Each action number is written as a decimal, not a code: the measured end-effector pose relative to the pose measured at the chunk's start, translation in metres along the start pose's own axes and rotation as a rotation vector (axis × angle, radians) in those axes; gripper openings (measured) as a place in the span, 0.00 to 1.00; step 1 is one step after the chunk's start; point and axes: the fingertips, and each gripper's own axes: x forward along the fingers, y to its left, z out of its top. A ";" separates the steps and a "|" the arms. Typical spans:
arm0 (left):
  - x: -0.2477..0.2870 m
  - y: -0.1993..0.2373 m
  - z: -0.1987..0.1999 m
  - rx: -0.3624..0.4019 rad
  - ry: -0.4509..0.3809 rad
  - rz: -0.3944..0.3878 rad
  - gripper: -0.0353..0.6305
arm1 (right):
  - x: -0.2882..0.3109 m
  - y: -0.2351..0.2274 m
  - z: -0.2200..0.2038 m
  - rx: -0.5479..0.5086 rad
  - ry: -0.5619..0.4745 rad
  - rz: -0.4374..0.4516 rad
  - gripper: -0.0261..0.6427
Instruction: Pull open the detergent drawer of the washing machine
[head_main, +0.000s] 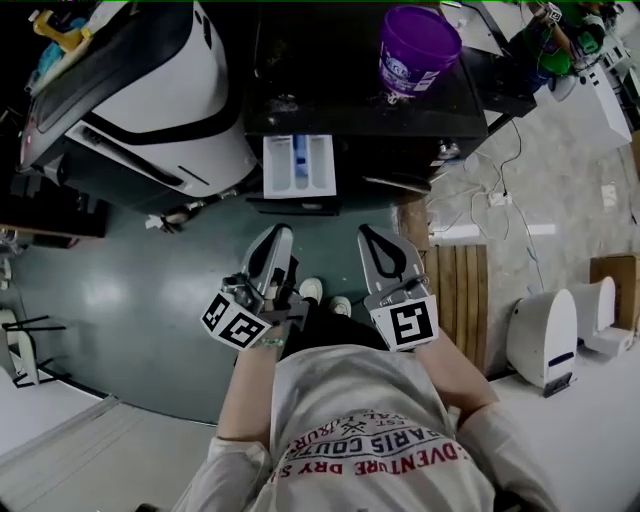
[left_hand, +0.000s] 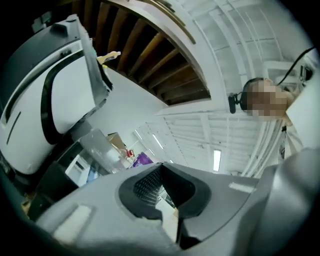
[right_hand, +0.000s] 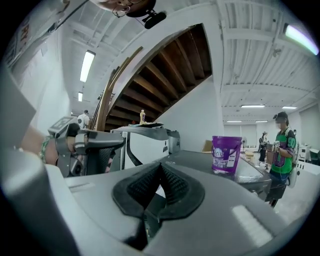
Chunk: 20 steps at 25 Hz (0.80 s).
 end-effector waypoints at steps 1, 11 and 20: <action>0.003 -0.007 0.006 0.050 0.014 0.003 0.04 | -0.002 -0.002 0.008 0.001 -0.010 -0.004 0.04; 0.027 -0.063 0.033 0.628 0.262 0.005 0.04 | -0.016 -0.011 0.076 -0.068 -0.105 0.001 0.04; 0.033 -0.070 0.062 0.812 0.289 0.122 0.04 | -0.022 -0.011 0.099 -0.086 -0.128 0.032 0.04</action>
